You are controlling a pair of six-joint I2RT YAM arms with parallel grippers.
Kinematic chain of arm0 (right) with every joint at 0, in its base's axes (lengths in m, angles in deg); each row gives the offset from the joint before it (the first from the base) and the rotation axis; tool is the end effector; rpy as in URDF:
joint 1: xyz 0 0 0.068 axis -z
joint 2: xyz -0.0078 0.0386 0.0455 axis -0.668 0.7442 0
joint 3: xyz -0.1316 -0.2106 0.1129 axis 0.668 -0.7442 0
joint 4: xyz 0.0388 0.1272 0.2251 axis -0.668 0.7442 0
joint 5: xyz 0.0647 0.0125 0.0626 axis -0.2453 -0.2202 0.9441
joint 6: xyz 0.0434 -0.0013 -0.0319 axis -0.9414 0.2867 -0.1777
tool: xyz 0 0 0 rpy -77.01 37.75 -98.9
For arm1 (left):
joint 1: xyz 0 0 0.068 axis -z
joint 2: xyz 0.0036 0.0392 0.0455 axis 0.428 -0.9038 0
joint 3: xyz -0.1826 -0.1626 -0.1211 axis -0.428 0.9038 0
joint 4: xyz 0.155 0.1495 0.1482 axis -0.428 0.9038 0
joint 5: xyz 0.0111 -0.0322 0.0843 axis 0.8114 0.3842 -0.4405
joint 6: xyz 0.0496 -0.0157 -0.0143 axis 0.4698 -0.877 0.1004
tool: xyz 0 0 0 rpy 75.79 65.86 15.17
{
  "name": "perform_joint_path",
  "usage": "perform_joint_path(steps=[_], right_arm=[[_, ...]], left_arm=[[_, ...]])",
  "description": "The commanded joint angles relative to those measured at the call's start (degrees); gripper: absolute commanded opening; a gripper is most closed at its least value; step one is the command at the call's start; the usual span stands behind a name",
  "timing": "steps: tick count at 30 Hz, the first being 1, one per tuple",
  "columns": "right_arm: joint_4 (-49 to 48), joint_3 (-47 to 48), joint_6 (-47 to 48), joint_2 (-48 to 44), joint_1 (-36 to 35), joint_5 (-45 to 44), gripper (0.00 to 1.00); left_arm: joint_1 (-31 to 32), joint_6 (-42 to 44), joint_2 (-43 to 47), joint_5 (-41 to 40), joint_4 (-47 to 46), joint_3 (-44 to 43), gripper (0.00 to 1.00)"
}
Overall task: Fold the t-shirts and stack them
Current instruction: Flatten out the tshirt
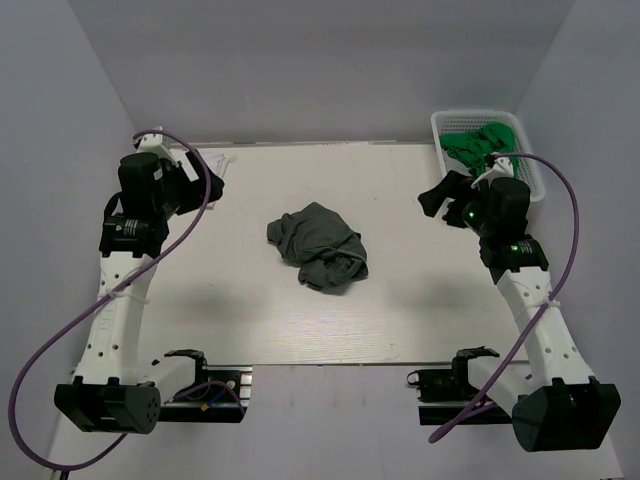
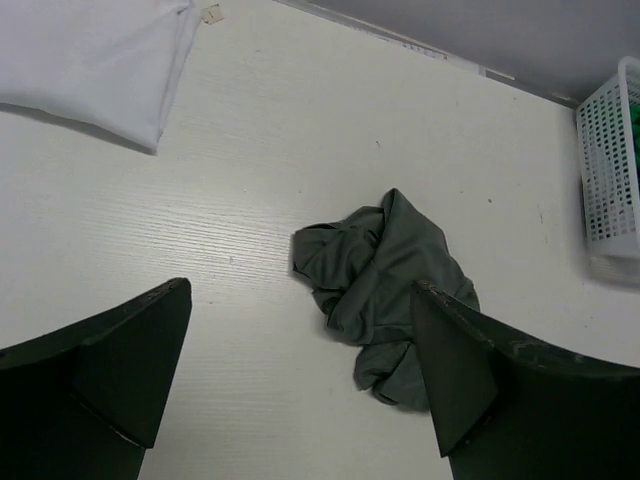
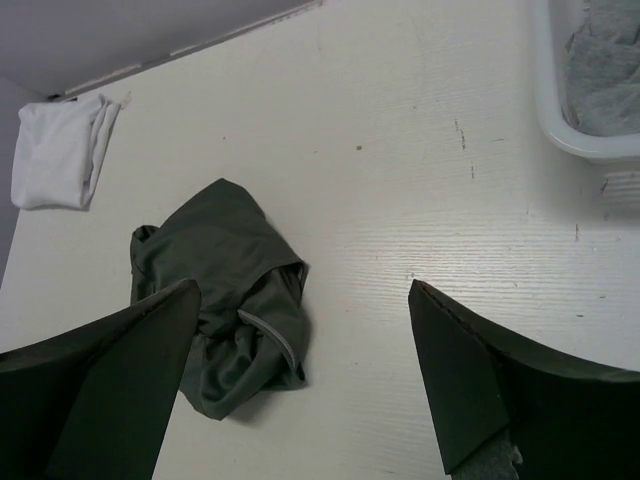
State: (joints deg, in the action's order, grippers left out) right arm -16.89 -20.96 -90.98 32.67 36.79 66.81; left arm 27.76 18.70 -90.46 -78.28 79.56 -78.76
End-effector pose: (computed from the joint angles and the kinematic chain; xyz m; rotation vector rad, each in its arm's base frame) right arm 0.2314 0.0265 0.3464 0.1825 1.8927 0.4908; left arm 0.2276 -0.0129 0.4024 -0.2857 2.0457 -0.3540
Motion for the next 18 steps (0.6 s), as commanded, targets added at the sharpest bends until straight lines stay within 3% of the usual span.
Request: perform_joint_path(steps=[1, 7, 8, 14, 18], right_arm=[[0.3, -0.3, -3.6, -1.8, 0.0, -4.0, 0.90], [3.2, -2.8, 0.8, 0.7, 0.1, -9.1, 0.90], [4.8, -2.6, -1.5, 1.1, 0.0, -13.2, 0.90], [8.2, 0.5, -0.1, 9.8, -0.5, -5.7, 0.90], [11.3, 3.0, 2.6, 16.3, -4.3, 0.5, 0.90]], left_arm=[[0.1, 0.1, 0.1, -1.2, 2.7, -0.7, 1.00], [0.1, -0.4, -3.1, 6.2, 0.8, 2.0, 1.00], [0.1, -0.4, -5.0, 8.3, 0.8, 2.7, 1.00], [3.8, -1.9, -10.2, 16.1, -6.7, 9.9, 1.00], [8.9, -1.9, -16.5, 13.2, -7.3, 11.0, 1.00]])
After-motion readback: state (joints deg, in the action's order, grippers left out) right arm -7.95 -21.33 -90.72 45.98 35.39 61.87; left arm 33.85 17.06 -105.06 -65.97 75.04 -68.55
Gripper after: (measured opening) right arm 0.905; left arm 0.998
